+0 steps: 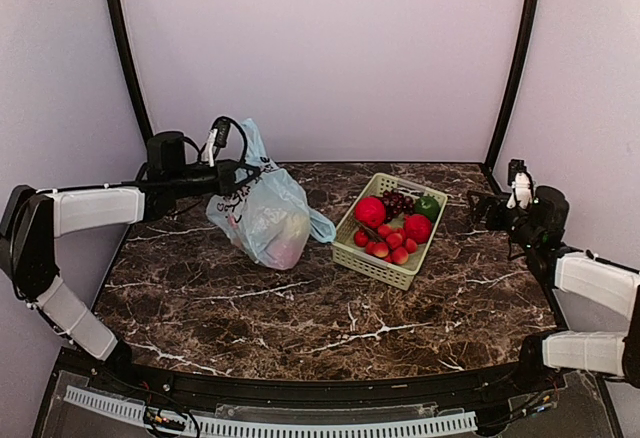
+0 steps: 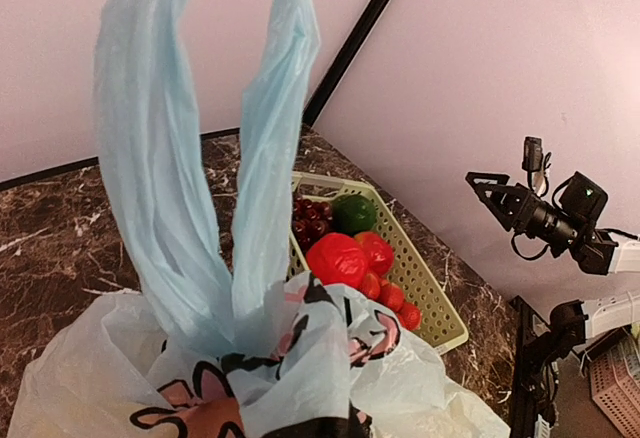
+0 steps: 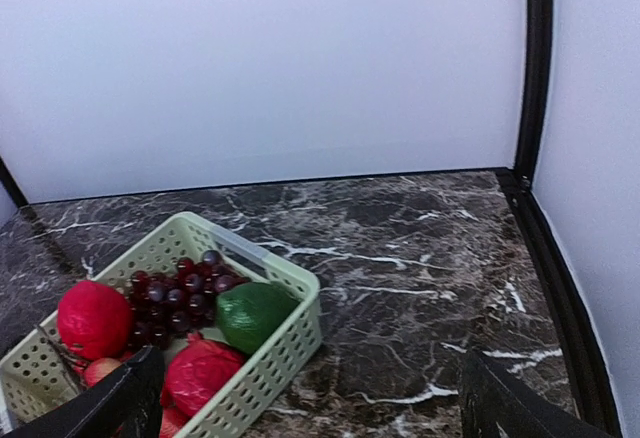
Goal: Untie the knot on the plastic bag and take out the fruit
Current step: Place the takeout bag at the center of the board.
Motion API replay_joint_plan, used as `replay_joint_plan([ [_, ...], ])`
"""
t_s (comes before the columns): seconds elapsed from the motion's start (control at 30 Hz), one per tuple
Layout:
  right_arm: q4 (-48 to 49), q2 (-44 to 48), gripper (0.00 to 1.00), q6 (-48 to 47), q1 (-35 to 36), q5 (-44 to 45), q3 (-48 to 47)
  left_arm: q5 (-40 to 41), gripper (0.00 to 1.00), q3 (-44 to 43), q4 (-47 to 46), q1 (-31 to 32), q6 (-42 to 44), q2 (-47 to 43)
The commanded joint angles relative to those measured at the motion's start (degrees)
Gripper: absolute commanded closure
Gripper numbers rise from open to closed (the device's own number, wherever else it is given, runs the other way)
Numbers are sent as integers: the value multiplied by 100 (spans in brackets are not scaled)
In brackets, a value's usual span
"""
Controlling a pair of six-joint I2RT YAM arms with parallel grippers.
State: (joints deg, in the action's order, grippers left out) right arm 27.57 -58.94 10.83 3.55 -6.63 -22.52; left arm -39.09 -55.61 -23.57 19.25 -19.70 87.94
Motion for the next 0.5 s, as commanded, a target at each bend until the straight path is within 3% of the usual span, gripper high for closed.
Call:
replay_joint_plan([
  [0.0,-667,258,1,-101,449,-442,-443,-429,99,148,-1034,281,-341,-196],
  [0.17,-1045,364,1,-73,991,-465,-789,-171,99,1256,-2451,422,-911,-142],
  [0.3,-1344,244,1,-217,1517,-368,-1176,226,99,2199,-2614,423,-869,-124],
  [0.47,-1655,-119,1,-349,2084,-371,-1711,357,88,2983,-2623,422,-1064,-320],
])
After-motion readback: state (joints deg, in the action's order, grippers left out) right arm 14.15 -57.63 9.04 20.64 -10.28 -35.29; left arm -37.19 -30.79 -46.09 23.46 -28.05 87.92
